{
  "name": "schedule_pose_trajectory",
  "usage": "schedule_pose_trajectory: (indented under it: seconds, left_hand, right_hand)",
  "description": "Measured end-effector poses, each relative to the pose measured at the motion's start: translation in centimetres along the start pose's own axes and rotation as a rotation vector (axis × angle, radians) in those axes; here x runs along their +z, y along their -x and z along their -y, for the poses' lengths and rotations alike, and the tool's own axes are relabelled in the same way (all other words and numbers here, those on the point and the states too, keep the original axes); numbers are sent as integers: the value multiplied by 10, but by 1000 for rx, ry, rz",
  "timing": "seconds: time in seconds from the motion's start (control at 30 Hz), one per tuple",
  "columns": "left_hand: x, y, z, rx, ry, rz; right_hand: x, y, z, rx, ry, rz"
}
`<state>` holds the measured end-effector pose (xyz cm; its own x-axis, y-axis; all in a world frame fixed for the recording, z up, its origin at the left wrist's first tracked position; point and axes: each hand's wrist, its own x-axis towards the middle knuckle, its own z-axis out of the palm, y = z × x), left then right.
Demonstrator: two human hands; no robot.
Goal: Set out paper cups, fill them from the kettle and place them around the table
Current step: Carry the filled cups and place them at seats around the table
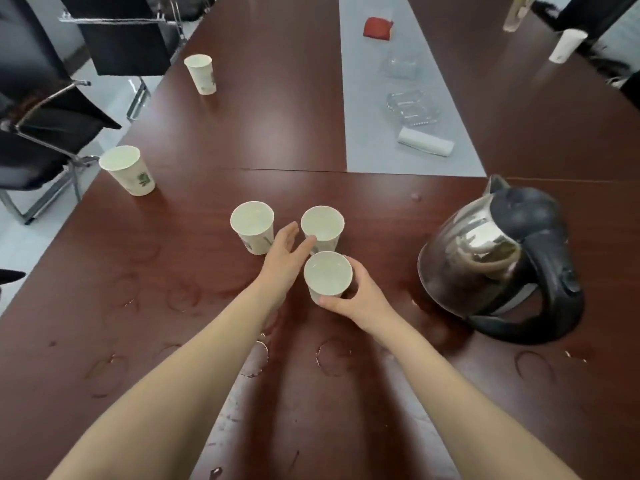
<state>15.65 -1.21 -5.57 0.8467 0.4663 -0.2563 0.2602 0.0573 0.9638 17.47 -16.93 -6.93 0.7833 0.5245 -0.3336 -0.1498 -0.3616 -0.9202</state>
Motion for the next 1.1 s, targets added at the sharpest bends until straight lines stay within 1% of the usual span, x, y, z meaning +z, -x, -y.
schedule_pose_trajectory:
  seconds: [0.17,0.27,0.37,0.47,0.73,0.87,1.1]
  left_hand:
    - [7,-19,12,61,44,72]
    - [11,-32,16,39,47,83]
    - [12,-41,16,8,-3,85]
    - [13,-52,14,27,-78,97]
    - [15,-68,23,32,-105,170]
    - [17,-74,29,77,-132,159]
    - [22,-72,34,94,-71,128]
  right_hand:
    - [6,-10,-9,-52,1,-37]
    - [9,-16,-13,-90,-14,-65]
    - [14,-20,-11,-118,-29,-95]
    - [18,-22,-9,-135,-37,-129]
    - [19,-24,-15,-152,-65,-151]
    - [19,-21,-16,-153,-70,-177]
    - [7,-12,-19,-155,-140,-215]
